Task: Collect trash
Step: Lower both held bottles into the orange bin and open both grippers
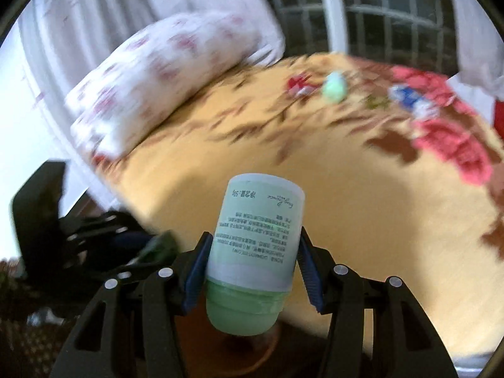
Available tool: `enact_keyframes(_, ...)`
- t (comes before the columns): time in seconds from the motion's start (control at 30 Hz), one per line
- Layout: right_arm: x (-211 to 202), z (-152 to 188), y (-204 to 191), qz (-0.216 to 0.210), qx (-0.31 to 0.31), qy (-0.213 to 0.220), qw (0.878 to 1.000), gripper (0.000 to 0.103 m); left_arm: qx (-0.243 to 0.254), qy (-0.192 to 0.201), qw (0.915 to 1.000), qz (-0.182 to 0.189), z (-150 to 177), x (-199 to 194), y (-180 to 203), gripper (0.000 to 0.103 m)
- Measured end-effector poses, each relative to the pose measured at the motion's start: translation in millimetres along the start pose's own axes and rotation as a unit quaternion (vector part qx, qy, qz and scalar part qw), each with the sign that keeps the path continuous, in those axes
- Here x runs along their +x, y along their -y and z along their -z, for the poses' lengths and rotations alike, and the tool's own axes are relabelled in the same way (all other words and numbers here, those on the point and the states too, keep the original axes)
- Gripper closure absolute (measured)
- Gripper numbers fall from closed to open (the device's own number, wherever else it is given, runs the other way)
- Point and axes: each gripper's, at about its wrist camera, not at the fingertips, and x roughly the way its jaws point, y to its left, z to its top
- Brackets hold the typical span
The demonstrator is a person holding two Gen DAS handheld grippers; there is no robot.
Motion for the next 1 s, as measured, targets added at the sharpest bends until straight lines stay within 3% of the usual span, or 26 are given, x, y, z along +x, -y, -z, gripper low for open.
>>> enact_keyframes(0.1,20.0,25.9,-20.6,-0.025,-0.006,-0.041,0.999,0.051,-0.001,-0.038,0.9993,0.004,24.9,10.0,0.6,0.066)
enact_keyframes(0.33,84.8,85.6,-39.2,-0.037,0.003,-0.149,0.988,0.051,-0.038,-0.120,0.9919,0.018,61.2,43.4,-15.0,0.066)
enact_keyframes(0.5,114.9,113.8,-42.8,-0.039,0.010,-0.201,0.979,0.050,-0.043,-0.143,0.9886,0.020,67.8,51.1,-19.4,0.066)
enact_keyframes(0.57,118.5,115.9,-43.2,-0.042,0.012,-0.208,0.977,0.049,-0.038,-0.151,0.9877,0.017,68.0,53.5,-18.5,0.064)
enact_keyframes(0.63,119.7,116.4,-44.4,-0.042,0.010,-0.210,0.977,0.046,-0.032,-0.166,0.9856,0.009,70.0,57.0,-16.3,0.053)
enact_keyframes(0.67,119.7,115.5,-44.2,-0.041,0.010,-0.209,0.977,0.035,-0.030,-0.172,0.9846,0.004,70.6,58.9,-16.6,0.045)
enact_keyframes(0.7,119.4,114.3,-44.6,-0.040,0.009,-0.211,0.977,0.031,-0.029,-0.175,0.9841,-0.002,71.2,59.5,-16.3,0.040)
enact_keyframes(0.87,109.4,103.2,-40.2,-0.023,0.006,-0.193,0.981,0.031,-0.032,-0.181,0.9830,-0.006,68.0,60.3,-18.9,0.038)
enact_keyframes(1.0,89.9,92.7,-33.3,-0.023,0.010,-0.163,0.986,0.031,-0.032,-0.150,0.9881,-0.005,56.0,45.7,-20.9,0.038)
